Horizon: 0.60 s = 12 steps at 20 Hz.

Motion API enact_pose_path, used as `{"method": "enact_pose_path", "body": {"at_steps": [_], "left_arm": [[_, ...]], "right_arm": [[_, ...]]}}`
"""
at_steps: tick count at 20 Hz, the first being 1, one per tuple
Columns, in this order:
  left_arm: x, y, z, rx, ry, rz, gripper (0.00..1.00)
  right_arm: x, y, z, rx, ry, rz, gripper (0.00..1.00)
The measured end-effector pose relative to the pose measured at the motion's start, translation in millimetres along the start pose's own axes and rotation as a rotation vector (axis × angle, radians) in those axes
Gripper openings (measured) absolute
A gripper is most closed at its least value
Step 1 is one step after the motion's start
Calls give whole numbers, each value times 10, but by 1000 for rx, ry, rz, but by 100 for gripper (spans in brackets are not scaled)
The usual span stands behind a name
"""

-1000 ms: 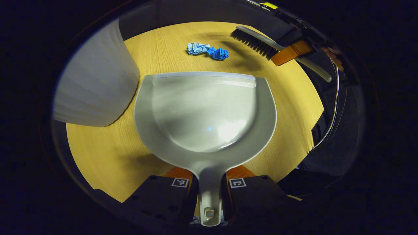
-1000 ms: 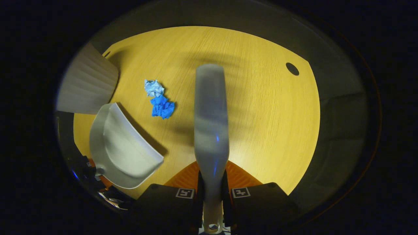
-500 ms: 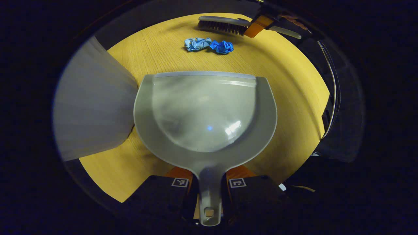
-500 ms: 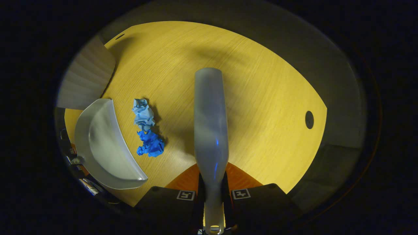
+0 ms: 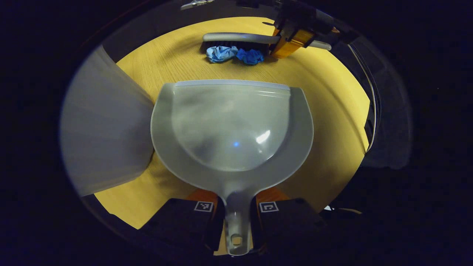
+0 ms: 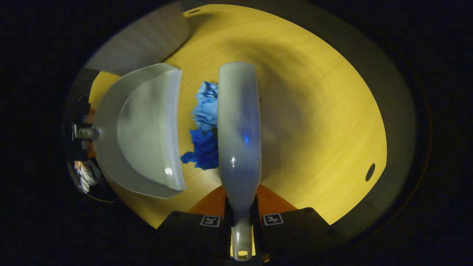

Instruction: Pick up the small broom and dustpan from the desktop, sweep the trash into the dustpan with the broom, and then empty the trash into the garbage bin.

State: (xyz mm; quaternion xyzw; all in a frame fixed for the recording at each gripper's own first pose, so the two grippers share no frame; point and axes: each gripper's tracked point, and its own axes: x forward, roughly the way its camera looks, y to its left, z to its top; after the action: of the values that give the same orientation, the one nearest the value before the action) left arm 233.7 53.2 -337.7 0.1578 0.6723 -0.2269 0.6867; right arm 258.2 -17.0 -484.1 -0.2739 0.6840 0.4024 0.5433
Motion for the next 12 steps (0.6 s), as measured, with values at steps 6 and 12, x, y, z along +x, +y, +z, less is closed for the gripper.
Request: {"method": "enact_pose_path", "body": {"at_steps": [6,12], "left_arm": [[52,-43,-87,-5,-79,-60,28],[-322,-58,-177,-9,-176,-91,29]], "right_arm": [[-80,402,88,-109,-43,157,28],[-381,-178,-49,189,-122,35,28]]}}
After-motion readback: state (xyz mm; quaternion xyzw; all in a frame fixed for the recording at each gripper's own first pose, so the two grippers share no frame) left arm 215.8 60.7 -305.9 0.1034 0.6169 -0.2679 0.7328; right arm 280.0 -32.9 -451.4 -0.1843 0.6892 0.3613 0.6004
